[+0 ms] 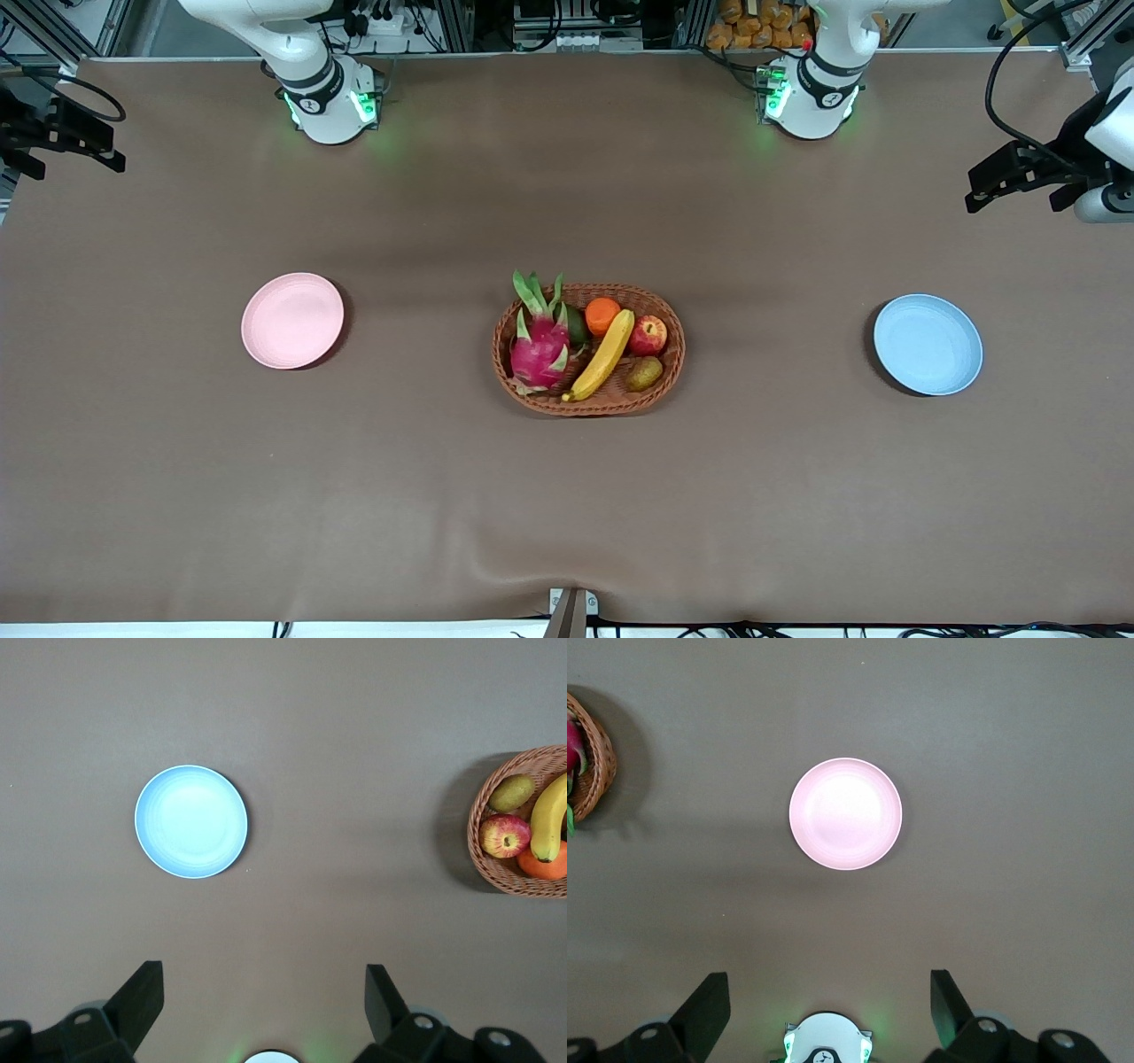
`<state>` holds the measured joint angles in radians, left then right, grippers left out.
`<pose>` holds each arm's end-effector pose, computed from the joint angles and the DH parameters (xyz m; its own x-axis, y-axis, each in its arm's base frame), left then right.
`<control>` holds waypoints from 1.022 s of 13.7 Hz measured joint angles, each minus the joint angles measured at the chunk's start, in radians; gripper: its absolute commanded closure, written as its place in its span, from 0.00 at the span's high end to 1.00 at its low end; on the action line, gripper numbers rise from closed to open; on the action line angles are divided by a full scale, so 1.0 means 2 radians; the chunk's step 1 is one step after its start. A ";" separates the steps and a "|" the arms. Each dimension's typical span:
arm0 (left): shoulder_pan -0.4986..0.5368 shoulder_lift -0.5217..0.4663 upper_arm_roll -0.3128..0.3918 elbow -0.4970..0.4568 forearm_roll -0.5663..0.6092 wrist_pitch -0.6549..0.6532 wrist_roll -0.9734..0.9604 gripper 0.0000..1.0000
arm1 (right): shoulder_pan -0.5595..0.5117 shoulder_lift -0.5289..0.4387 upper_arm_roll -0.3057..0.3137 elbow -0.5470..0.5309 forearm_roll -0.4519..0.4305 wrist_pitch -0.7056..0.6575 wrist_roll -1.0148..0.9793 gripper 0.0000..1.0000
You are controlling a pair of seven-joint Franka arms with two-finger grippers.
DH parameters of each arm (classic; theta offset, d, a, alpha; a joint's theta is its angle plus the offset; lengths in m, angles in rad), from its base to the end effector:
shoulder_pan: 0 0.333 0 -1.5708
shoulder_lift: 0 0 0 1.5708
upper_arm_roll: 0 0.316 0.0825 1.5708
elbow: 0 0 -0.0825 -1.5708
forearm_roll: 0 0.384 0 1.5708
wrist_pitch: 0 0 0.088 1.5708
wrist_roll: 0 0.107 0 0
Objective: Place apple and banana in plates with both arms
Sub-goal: 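Move the left gripper from rest toward the fruit basket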
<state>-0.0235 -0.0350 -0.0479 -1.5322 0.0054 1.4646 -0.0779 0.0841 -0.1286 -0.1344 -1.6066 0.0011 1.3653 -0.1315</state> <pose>0.5314 -0.0379 0.6524 0.9995 0.0072 -0.0320 0.0069 -0.9999 -0.0096 0.4909 -0.0296 0.6579 0.9903 0.0847 -0.1102 0.0815 -0.9961 -0.0330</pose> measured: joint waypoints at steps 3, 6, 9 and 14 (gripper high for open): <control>0.001 0.001 0.000 0.000 0.000 0.000 0.000 1.00 | 0.005 0.000 0.000 -0.001 0.000 0.003 0.000 1.00; 0.001 0.006 0.001 0.000 -0.001 0.000 0.000 1.00 | 0.006 0.000 0.000 -0.001 0.000 0.004 0.001 1.00; 0.002 0.012 0.001 0.000 -0.013 0.000 0.000 1.00 | 0.006 0.000 0.000 -0.001 0.000 0.004 0.001 1.00; -0.007 0.039 -0.005 -0.002 -0.017 0.000 0.035 1.00 | 0.007 0.000 0.000 0.000 0.000 0.005 0.001 1.00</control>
<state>-0.0377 0.0440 -0.0584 -1.5352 -0.0293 1.4653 -0.0077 0.0974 -0.1288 -0.1342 -1.6074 0.0019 1.3753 -0.1301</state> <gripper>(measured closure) 0.000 0.000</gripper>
